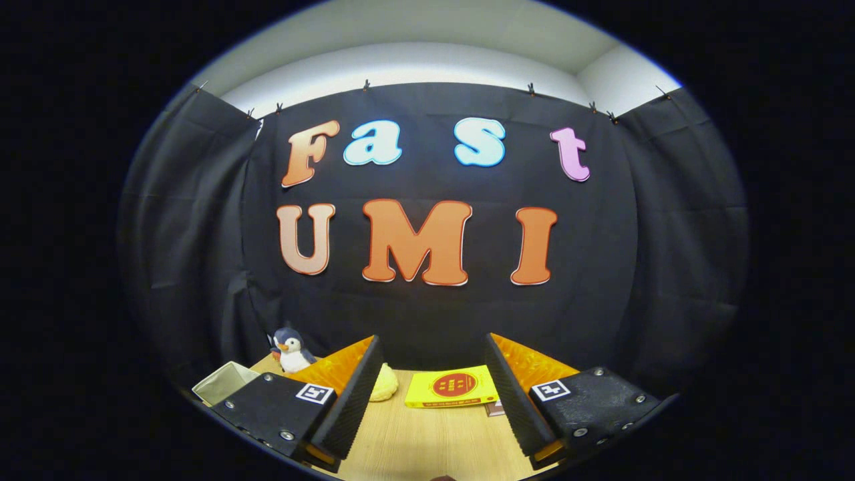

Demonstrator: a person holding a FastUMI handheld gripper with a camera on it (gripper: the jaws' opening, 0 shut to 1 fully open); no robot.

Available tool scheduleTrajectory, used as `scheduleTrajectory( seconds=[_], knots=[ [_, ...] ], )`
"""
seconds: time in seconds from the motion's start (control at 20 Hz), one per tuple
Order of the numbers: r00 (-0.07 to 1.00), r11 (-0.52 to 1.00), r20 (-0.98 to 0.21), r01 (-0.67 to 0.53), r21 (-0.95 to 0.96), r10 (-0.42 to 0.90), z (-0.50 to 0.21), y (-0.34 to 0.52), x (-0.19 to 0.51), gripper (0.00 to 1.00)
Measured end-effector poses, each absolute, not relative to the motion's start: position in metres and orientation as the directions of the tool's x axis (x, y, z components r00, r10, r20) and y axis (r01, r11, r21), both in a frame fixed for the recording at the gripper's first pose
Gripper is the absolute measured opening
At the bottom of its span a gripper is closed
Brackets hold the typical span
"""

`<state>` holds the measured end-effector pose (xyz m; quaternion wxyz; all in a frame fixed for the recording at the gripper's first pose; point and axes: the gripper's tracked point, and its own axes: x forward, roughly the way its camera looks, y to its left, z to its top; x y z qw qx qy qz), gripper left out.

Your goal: Open the storage box then place both shoes into the box .Put the left shoe in first, then the right shoe, with the right side of both shoes facing outward in a uniform manner.

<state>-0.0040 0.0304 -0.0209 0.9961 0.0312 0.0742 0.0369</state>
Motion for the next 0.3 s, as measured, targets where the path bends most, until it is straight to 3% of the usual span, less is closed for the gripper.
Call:
scheduleTrajectory(
  seconds=[0.3],
  knots=[
    [0.995, 0.994, -0.047, -0.079, 0.077, 0.083, -0.0067, 0.0175, -0.0055, 0.92]
  ],
)
